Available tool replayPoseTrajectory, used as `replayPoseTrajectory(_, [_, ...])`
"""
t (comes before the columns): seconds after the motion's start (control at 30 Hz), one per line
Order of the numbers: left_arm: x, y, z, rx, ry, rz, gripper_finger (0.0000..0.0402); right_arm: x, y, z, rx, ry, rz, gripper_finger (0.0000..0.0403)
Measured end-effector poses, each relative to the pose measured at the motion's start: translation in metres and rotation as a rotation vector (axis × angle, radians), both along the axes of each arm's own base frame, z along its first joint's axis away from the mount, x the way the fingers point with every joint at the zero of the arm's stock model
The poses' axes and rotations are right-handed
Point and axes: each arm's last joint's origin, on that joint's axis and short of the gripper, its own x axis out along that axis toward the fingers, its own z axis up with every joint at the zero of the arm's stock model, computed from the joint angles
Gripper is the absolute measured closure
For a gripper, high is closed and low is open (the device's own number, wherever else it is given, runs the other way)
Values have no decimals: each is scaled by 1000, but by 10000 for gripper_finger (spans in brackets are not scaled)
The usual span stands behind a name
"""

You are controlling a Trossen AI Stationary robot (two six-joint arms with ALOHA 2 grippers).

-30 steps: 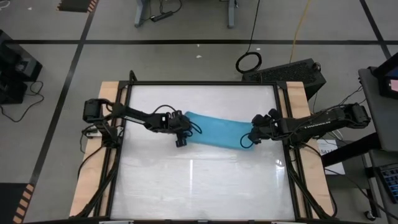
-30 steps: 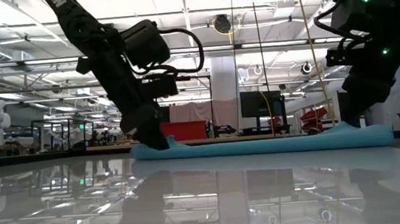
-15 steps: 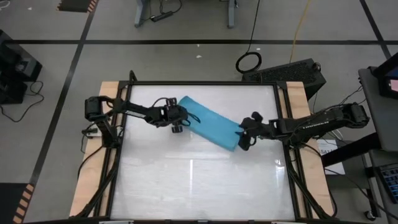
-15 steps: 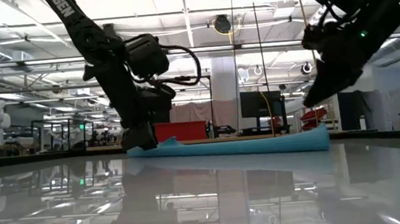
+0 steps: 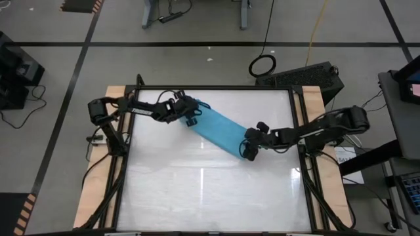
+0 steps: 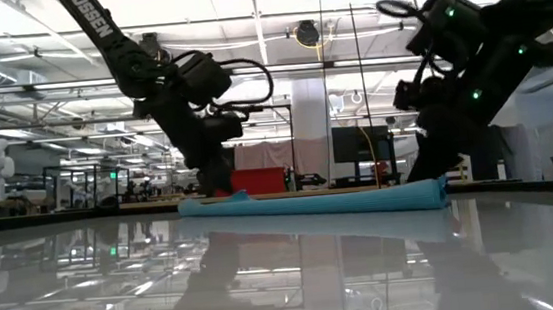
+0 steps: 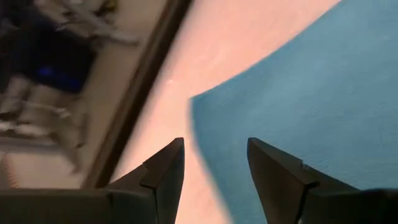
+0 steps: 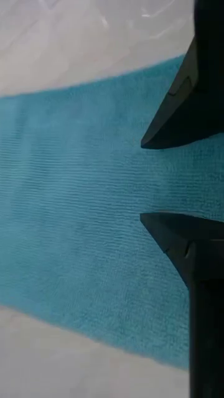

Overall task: Roll towel
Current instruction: Roll the blue towel

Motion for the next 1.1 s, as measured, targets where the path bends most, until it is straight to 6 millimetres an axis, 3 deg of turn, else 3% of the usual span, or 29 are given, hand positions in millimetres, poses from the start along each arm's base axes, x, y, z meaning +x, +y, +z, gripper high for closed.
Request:
replayPoseTrajectory(0.2, [7,-15,-7,-160,-10,-198,220,6,5,-13,110,-3,-26,234])
replayPoseTrajectory(0.4, [6,-17,-20,-173,54,-186,220,15,28,-13,205,-101,57,234])
replayPoseTrajectory(0.63, [9,-15,-21,-140,45,-209,220,28,57,-7,251,-133,128,234])
replayPoseTrajectory(0.93, [15,-14,-17,-104,-24,-219,220,71,81,-23,233,-205,169,234])
replayPoseTrajectory(1.1, [17,-19,-17,-105,-26,-233,220,101,103,-23,249,-247,318,234])
